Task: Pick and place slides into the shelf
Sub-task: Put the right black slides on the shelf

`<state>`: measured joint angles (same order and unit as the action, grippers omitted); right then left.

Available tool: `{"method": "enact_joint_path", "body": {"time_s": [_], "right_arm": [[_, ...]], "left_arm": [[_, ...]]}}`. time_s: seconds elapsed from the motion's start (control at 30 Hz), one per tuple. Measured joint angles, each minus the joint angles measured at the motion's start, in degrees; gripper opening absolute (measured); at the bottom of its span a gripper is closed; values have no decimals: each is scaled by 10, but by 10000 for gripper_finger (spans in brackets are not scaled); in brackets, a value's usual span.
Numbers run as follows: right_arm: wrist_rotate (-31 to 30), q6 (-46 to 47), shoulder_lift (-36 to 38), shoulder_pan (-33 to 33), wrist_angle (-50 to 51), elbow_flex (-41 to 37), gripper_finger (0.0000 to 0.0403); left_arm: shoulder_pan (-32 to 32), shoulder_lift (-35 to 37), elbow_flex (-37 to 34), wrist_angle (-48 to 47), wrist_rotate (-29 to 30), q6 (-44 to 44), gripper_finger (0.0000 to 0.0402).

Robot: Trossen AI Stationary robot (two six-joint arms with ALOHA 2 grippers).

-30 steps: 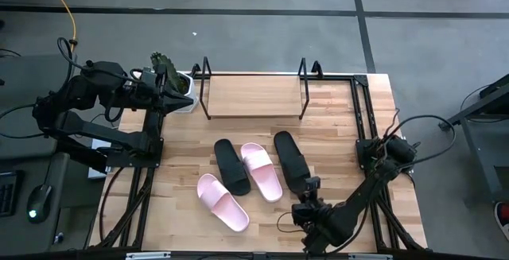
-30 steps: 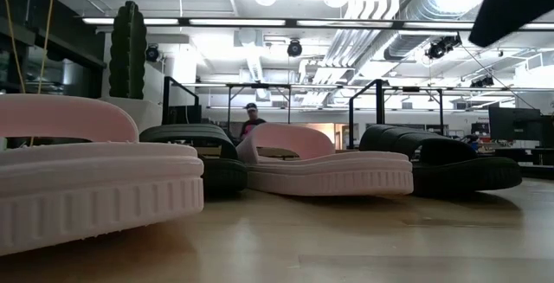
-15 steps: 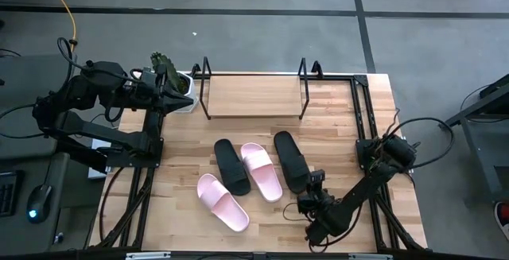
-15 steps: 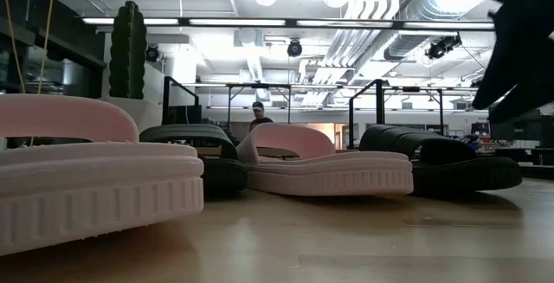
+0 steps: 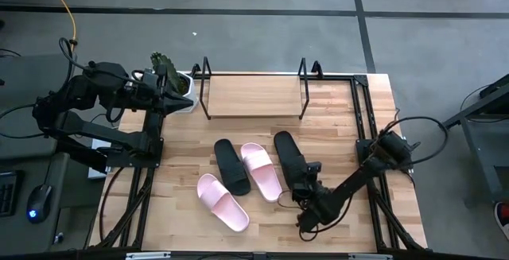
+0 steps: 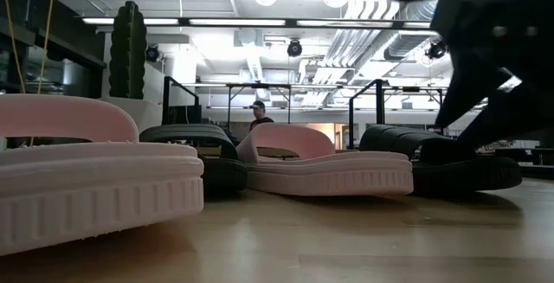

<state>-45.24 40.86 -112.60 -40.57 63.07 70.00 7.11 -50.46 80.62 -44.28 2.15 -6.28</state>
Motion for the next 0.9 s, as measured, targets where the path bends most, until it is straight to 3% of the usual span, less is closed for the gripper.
{"method": "enact_joint_path", "body": {"time_s": [0.7, 0.9], "right_arm": [[-29, -64, 0, 54, -26, 0, 167], [-29, -57, 0, 54, -26, 0, 135]], "left_arm": [[0, 0, 0, -4, 0, 0, 1], [0, 0, 0, -4, 0, 0, 1]]}}
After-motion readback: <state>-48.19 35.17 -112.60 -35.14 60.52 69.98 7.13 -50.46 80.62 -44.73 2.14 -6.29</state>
